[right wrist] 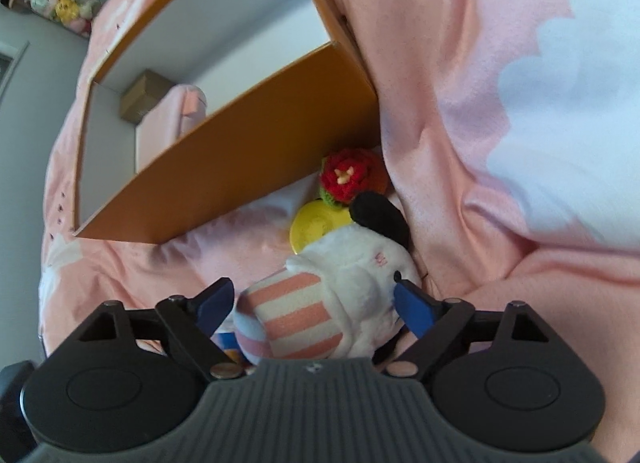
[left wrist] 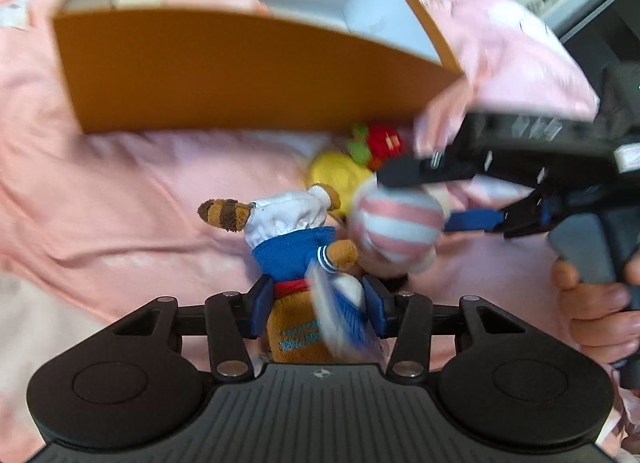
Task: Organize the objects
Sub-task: 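Grasp the sailor plush toy with the left gripper while the right gripper grasps the striped plush, then lift the sailor plush with the left gripper while the right gripper lifts the striped plush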
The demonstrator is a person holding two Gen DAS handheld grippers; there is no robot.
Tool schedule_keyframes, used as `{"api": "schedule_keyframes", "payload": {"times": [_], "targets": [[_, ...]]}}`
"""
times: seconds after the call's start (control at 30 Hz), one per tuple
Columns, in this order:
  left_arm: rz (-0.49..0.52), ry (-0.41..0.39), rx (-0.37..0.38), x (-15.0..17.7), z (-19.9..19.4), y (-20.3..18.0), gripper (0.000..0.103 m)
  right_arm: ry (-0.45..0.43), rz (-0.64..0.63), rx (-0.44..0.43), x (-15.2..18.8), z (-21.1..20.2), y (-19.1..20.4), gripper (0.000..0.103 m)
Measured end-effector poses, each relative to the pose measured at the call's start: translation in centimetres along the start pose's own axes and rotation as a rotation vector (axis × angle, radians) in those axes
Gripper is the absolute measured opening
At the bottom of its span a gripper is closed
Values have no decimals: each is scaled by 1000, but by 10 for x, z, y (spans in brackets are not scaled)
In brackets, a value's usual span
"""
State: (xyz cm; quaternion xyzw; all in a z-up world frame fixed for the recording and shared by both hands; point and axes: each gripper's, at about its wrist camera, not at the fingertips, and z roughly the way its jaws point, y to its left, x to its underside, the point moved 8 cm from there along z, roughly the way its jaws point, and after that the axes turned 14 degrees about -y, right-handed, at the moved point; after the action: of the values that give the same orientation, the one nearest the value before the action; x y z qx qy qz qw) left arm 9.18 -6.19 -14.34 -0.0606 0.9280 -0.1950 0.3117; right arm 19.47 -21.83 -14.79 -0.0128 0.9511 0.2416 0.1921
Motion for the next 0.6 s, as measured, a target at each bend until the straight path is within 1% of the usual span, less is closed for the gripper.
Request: {"api": "schedule_keyframes", "payload": {"times": [0.03, 0.1, 0.2, 0.27, 0.43, 0.53, 0.6], "targets": [[-1, -24, -10, -4, -5, 3, 54, 16, -25, 12, 0, 4, 0, 92], [-7, -62, -32, -10, -14, 10, 54, 47, -51, 7, 3, 10, 0, 92], [-26, -86, -48, -18, -20, 18, 54, 72, -103, 1, 7, 11, 1, 92], [-38, -86, -49, -20, -17, 20, 54, 96, -147, -5, 14, 9, 4, 92], [-52, -60, -41, -16, -12, 26, 54, 179, -194, -26, 43, 7, 2, 91], [-58, -49, -39, -13, -10, 30, 54, 188, -212, -32, 53, 8, 2, 90], [-66, -42, -41, -10, -8, 32, 54, 185, -211, -31, 54, 7, 3, 90]]}}
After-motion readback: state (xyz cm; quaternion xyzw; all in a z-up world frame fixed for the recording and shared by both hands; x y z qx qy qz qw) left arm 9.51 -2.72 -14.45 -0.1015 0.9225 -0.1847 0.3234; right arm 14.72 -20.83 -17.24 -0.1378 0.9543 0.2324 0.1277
